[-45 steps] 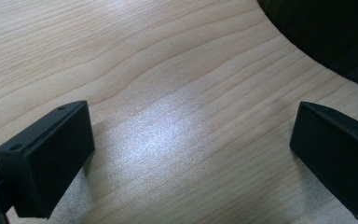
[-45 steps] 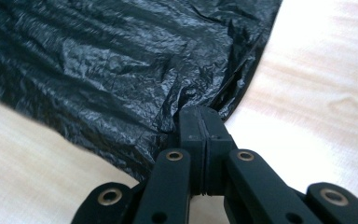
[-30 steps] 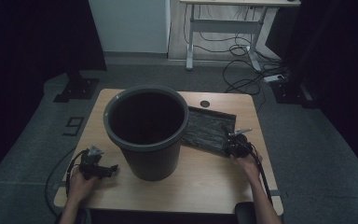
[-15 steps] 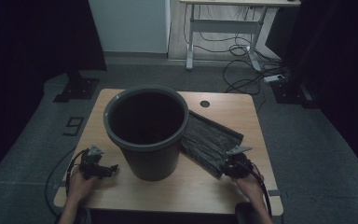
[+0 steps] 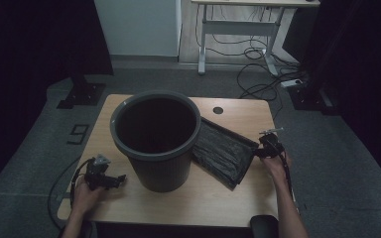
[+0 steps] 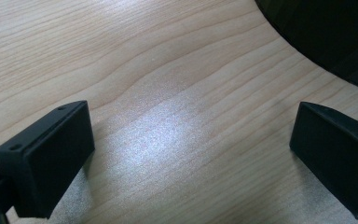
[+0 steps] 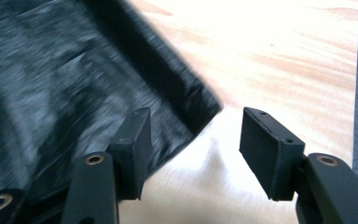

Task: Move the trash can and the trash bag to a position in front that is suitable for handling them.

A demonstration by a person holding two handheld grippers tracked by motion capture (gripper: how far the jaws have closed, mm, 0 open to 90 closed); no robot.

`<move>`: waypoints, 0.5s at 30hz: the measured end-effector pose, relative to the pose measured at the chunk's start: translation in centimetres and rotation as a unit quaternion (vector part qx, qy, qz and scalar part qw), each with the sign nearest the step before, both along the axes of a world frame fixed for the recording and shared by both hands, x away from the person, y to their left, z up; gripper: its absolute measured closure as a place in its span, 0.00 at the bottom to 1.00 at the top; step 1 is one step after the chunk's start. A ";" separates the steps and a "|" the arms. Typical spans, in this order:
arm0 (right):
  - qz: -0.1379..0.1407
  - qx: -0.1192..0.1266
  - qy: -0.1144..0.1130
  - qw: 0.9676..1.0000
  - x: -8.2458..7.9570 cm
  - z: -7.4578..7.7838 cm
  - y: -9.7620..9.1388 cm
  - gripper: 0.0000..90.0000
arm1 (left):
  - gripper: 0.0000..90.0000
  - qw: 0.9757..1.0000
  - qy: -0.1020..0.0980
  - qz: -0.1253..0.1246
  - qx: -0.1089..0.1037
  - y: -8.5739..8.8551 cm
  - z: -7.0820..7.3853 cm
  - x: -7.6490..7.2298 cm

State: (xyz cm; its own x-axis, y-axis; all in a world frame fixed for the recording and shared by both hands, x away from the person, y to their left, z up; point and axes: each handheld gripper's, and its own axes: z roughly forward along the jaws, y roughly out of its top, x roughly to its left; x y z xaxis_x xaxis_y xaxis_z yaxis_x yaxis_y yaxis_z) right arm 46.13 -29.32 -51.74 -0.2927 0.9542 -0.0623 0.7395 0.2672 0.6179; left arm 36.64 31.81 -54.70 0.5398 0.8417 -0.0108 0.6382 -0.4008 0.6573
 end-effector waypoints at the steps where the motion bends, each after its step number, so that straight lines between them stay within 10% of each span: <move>1: -0.001 -0.004 0.000 1.000 0.5 -0.1 0.0 0.48 | 0.00 1.000 0.000 0.000 0.000 0.0 0.0 0.0; 4: 0.007 0.030 -0.006 0.999 1.9 -0.9 -0.3 0.67 | 0.00 1.000 0.000 0.000 0.000 0.0 0.0 0.0; 9: 0.036 0.009 0.009 0.999 1.4 -1.4 0.0 0.97 | 0.00 1.000 -0.002 0.001 0.000 0.0 0.0 0.0; 15: 0.047 0.009 0.010 0.999 -0.9 -0.7 0.8 0.98 | 0.00 1.000 -0.002 0.001 0.000 -0.1 0.0 -0.1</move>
